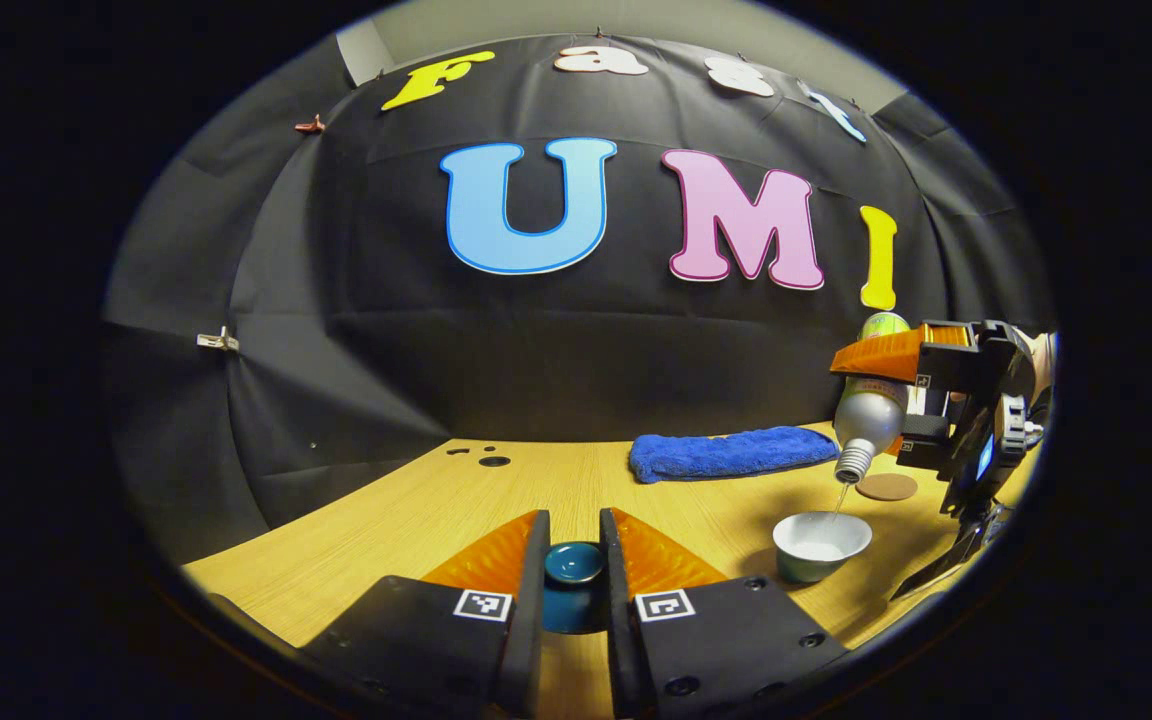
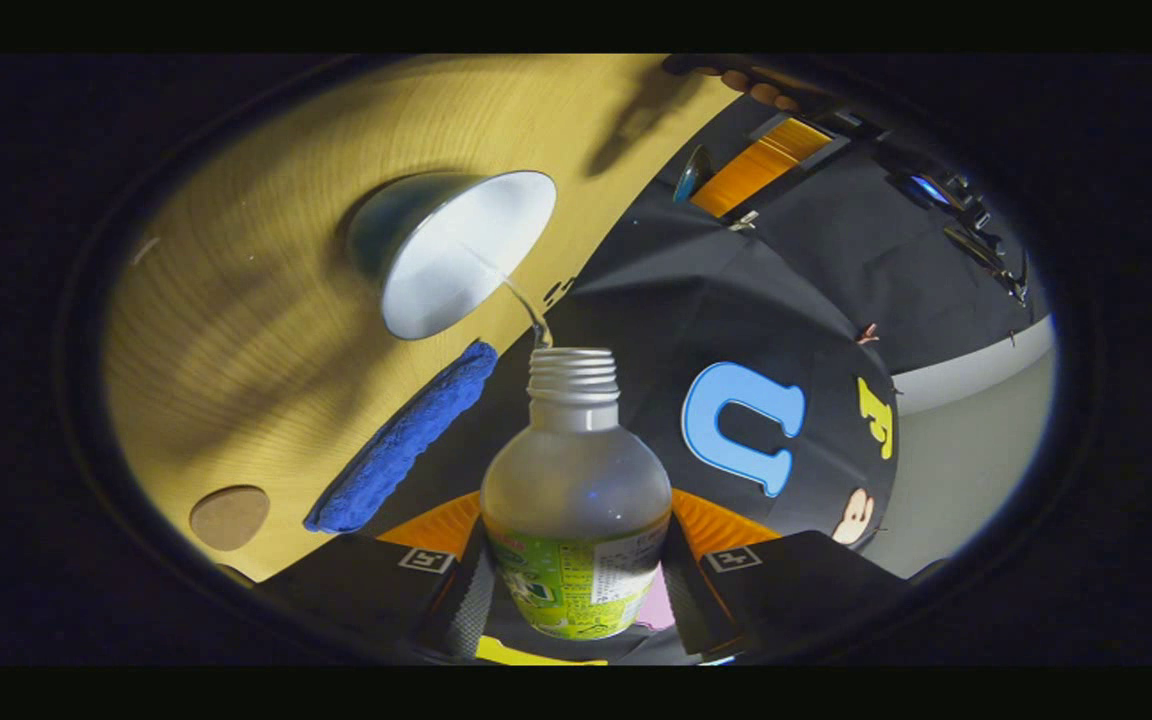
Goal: Open the teacup lid with one hand, grasp the water bottle and pour water into the teacup with the other hand; after pouring, place the water bottle on the coaster and then close the teacup lid.
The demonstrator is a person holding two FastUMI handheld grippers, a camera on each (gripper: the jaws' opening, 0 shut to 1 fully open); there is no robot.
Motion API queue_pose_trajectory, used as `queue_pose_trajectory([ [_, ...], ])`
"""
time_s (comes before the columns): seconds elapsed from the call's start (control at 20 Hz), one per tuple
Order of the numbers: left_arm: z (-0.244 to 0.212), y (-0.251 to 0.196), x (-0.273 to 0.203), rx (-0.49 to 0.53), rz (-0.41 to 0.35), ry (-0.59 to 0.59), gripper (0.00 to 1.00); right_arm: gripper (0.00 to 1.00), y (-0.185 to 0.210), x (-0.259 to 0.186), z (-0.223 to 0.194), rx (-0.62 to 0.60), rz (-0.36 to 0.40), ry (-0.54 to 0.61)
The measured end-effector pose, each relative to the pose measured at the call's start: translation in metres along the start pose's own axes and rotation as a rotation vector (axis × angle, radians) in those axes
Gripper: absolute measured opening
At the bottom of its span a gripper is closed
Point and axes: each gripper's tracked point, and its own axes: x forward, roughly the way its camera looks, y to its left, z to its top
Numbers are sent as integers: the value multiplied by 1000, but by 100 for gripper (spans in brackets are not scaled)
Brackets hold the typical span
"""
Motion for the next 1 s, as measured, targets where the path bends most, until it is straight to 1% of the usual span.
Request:
queue_pose_trajectory([
  [0.45,1,-1,0,0,-8,0,31,75,-9,5,4,-92,-16,-47],
  [0.75,1,-1,0,0,-8,0,31,75,-12,6,7,-101,-24,-57],
  [0.8,0,-1,0,0,-8,0,31,72,-11,5,7,-103,-24,-58],
  [0.85,0,0,1,1,-8,-1,33,75,-10,5,8,-102,-23,-58],
  [0.9,0,-1,0,1,-8,-1,31,75,-11,6,9,-105,-24,-61],
  [1.0,0,-1,0,1,-9,-1,31,75,-12,4,9,-112,-29,-61],
])
